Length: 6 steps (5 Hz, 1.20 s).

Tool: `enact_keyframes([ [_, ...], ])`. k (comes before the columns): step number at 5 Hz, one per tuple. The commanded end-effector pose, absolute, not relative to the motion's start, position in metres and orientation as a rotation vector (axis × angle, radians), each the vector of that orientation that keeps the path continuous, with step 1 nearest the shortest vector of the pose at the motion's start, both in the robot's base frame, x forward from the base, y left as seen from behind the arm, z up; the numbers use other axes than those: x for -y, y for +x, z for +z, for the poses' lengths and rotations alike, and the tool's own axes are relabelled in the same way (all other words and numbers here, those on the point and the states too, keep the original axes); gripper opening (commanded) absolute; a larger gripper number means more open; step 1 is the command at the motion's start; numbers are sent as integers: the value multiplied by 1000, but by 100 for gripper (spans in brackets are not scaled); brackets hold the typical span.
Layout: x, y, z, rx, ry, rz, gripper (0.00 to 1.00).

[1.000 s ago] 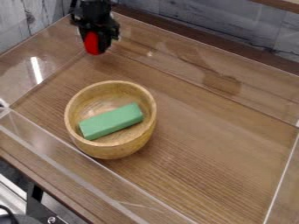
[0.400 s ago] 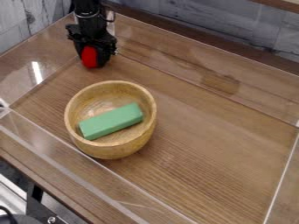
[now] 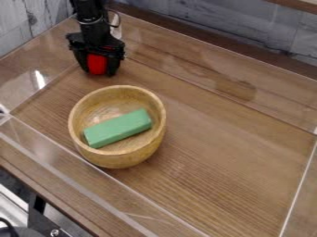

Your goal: Move the red fruit to the left side of the table

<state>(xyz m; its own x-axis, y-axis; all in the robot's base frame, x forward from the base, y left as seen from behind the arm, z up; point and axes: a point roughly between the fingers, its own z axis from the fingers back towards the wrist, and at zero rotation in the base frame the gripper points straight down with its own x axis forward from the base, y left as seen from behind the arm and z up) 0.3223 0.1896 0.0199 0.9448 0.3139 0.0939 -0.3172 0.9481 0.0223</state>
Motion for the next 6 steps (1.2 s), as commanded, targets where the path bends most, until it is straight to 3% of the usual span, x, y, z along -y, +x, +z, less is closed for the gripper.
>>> enact_keyframes([
  [1, -196, 324, 33, 123, 35, 366, 100],
  [3, -194, 301, 46, 138, -1, 372, 100],
  [5, -217, 302, 75, 169, -17, 389, 100],
  [6, -217, 306, 75, 175, -19, 355, 100],
])
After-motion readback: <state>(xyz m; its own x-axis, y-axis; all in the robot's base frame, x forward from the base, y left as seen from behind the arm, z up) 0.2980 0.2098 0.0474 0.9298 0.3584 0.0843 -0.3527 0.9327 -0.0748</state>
